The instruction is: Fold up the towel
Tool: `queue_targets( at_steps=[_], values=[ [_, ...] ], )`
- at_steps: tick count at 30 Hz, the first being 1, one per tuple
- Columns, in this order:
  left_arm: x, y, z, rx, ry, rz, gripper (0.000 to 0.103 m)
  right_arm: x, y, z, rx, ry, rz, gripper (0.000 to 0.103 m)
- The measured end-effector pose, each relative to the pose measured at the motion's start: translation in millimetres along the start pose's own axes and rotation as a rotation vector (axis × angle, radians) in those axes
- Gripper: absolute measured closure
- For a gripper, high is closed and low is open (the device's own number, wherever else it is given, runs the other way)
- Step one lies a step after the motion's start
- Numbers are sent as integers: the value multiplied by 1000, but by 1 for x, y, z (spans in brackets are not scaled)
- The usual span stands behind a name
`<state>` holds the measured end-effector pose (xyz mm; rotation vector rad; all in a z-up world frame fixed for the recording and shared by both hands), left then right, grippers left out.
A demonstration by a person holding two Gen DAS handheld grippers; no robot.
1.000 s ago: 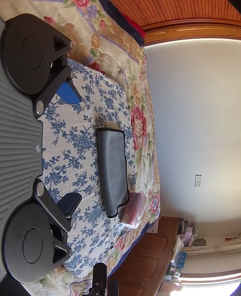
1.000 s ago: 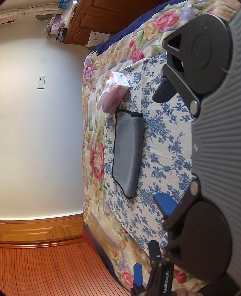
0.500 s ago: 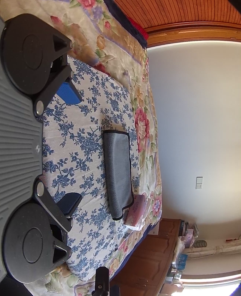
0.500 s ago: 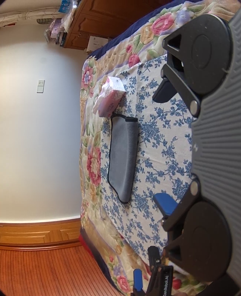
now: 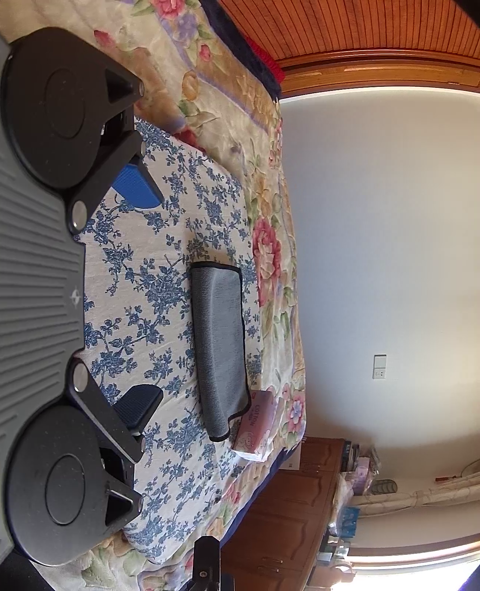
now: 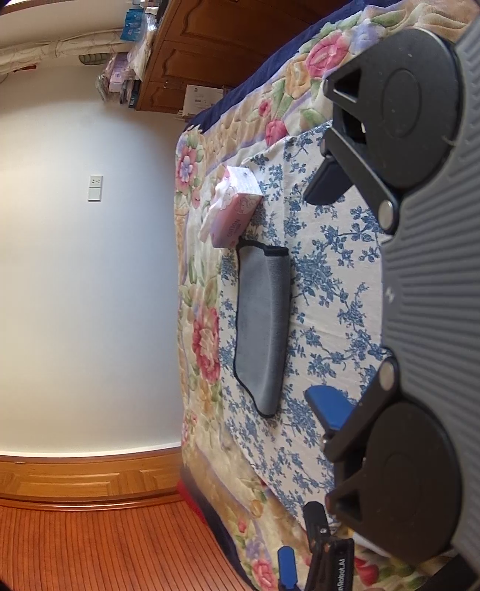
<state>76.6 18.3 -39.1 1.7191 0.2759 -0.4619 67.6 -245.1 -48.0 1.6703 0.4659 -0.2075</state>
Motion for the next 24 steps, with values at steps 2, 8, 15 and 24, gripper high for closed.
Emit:
queue_targets(
  at_steps=[2, 8, 15, 24],
  values=[
    [-1, 0, -1, -4, -5, 9, 0, -2, 1, 0, 0, -1, 12, 0],
    [-4, 0, 2, 12, 1, 27, 0, -7, 3, 2, 11, 2, 55, 0],
    [-7, 1, 2, 16, 16, 45, 0, -9, 4, 2, 7, -1, 80, 0],
    [-14, 3, 2, 17, 28, 85, 0, -13, 5, 2, 1, -3, 111, 0]
  ],
)
Point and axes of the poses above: each gripper's, at about its wrist camera, not at the fingertips, and x roughly the way its jaws point, z to its right, y to its top, the point moved 3 cm from there along x, roughly the way its jaws point, and after that the axes turned 7 degrees about x, right-handed, at the moved point
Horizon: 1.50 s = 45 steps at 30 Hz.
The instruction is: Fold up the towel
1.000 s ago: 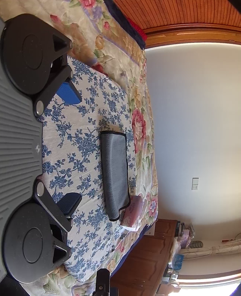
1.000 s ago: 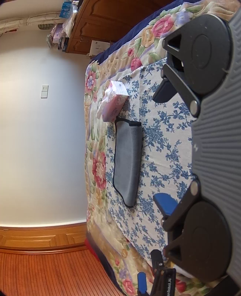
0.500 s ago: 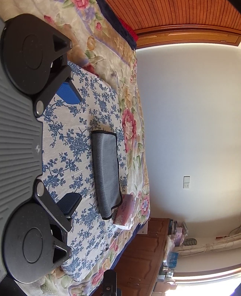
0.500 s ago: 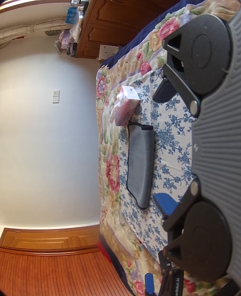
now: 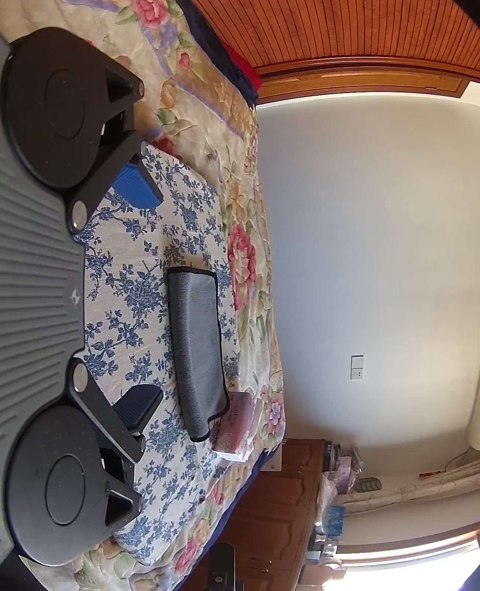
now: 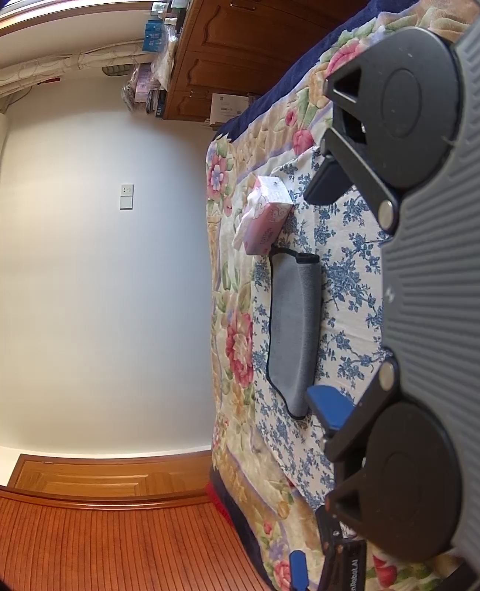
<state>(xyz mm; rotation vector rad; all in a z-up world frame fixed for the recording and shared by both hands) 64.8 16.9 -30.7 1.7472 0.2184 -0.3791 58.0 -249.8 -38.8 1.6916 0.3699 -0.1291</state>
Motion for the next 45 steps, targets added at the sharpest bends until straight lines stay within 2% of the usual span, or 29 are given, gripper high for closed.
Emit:
queue_targets(
  at_steps=[16, 45],
  values=[
    [-9, 5, 1, 6, 7, 68, 0, -5, 1, 2, 1, -12, 43, 0],
    [-9, 4, 1, 6, 10, 65, 0, -5, 1, 4, 0, -22, 49, 0]
  ],
)
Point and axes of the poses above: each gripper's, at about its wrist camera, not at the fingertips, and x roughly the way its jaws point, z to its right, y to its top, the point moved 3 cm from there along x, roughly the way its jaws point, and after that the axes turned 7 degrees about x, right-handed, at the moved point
